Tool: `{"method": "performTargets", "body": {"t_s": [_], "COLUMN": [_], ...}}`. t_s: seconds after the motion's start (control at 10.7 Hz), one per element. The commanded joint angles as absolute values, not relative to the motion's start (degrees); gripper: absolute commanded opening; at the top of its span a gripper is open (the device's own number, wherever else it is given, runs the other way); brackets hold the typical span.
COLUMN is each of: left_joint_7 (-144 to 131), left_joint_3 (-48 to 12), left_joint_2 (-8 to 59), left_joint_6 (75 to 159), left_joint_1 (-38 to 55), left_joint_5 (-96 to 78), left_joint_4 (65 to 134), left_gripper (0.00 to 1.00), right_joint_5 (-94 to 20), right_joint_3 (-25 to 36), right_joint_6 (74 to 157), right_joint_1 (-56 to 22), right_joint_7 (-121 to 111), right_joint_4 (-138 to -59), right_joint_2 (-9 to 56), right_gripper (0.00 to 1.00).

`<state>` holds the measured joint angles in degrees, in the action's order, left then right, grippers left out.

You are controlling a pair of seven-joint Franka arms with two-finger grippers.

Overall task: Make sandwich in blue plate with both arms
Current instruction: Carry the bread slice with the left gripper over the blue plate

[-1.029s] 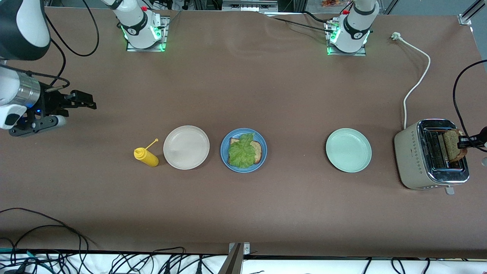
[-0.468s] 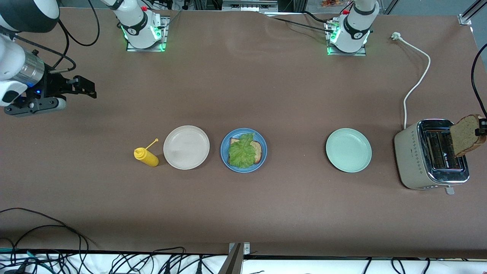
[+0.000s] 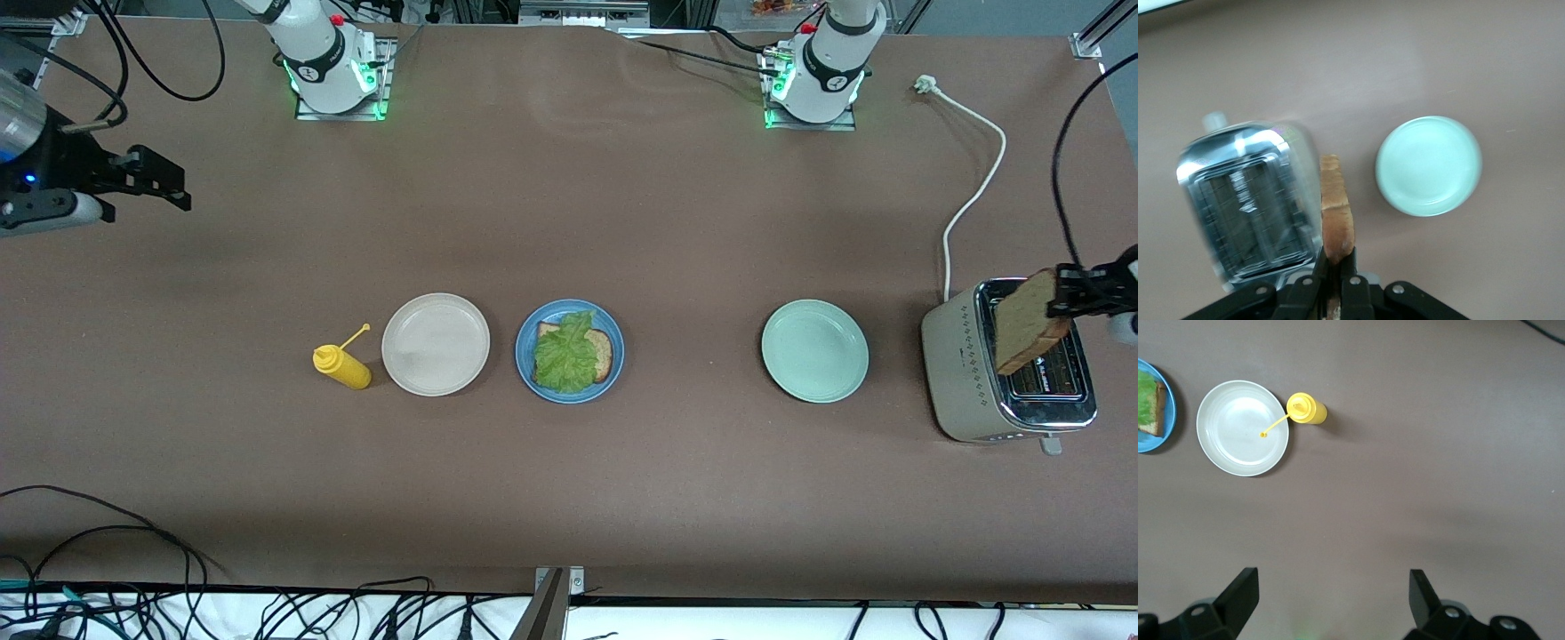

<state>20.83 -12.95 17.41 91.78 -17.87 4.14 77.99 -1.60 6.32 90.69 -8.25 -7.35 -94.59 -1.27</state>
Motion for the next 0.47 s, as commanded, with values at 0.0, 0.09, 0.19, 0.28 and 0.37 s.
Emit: {"method": "performTargets", "body": {"t_s": [0.0, 0.09, 0.19, 0.28, 0.37], "left_joint_7": [19.09, 17.68, 17.41, 17.58, 17.67], "left_joint_3": [-15.72, -16.34, -16.43, -16.44, -16.44], "left_joint_2": [17.31, 17.92, 19.15, 20.47, 22.13], "left_joint_6": [90.88, 90.79, 90.70, 90.70, 90.70], "left_joint_1": [-17.67, -16.62, -15.83, -14.52, -13.46], "left_joint_5": [-5.59, -8.93, -11.92, -15.52, -19.82], "left_joint_4": [78.13, 78.83, 79.01, 79.01, 79.01], "left_gripper": [0.00, 0.00, 0.00, 0.00, 0.00], "right_joint_5": [-1.06, -0.88, -1.23, -1.32, -2.62], "right_joint_3": [6.77, 6.94, 8.25, 9.91, 12.28], "right_joint_6": [89.39, 89.30, 89.30, 89.64, 89.74], "right_joint_1": [-7.82, -7.47, -6.77, -6.68, -6.59], "right_joint_7": [-8.70, -9.92, -12.72, -16.83, -21.66], "right_joint_4": [-90.45, -88.70, -88.42, -88.07, -88.07], "right_joint_2": [0.16, 1.05, 1.75, 2.11, 2.63], "right_gripper": [1.00, 1.00, 1.00, 1.00, 1.00]}}
